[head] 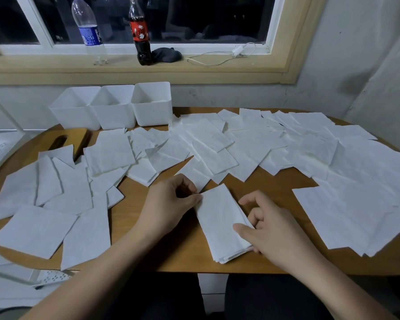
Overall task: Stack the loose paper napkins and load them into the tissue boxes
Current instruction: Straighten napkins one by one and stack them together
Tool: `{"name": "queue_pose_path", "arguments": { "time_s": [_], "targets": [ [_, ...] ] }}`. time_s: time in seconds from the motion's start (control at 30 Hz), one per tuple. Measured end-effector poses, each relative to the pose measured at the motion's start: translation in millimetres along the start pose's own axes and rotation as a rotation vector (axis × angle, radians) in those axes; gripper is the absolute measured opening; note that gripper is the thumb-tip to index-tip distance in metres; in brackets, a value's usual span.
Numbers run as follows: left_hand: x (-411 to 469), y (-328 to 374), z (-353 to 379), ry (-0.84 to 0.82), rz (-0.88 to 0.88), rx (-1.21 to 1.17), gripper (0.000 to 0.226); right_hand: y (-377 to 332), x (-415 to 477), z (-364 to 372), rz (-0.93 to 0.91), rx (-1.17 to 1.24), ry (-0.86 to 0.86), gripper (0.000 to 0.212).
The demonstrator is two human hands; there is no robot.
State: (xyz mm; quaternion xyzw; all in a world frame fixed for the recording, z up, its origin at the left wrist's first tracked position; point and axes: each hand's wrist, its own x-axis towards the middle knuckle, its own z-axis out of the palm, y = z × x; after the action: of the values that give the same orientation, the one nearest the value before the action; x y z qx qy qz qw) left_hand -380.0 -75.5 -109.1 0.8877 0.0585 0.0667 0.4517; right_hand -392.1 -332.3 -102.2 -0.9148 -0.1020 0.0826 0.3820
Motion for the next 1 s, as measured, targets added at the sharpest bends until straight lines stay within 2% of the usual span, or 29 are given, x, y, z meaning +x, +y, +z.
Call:
{"name": "queue_pose_path", "arguments": {
  "time_s": [0.27, 0.33, 0.47, 0.77, 0.9, 1.0],
  "targets": [
    [5, -6, 2, -0.024, 0.13, 0.142, 0.012, 3, -3, 2, -0.03, -0.167, 0.073, 0.046],
    [8, 0, 0, -0.08, 0.123, 0.175, 0.013, 3, -5, 0, -0.033, -0.202, 0.067, 0.045],
    [20, 12, -1, -0.277, 0.121, 0.318, 0.032, -6, -10, -4, 0.021, -0.341, -0.048, 0.05],
    [49, 37, 1, -0.487, 0.084, 0.473, 0.039, -11, -5, -5, 0.057, -0.293, -0.087, 0.047],
    [57, 41, 0, -0.565, 0.057, 0.461, 0.04, -13, -4, -5, 0.065, -0.296, -0.099, 0.048],
    [58, 43, -2, -0.562, 0.051, 0.428, 0.039, -13, -4, -6, 0.064, -0.287, -0.103, 0.05]
  ]
}}
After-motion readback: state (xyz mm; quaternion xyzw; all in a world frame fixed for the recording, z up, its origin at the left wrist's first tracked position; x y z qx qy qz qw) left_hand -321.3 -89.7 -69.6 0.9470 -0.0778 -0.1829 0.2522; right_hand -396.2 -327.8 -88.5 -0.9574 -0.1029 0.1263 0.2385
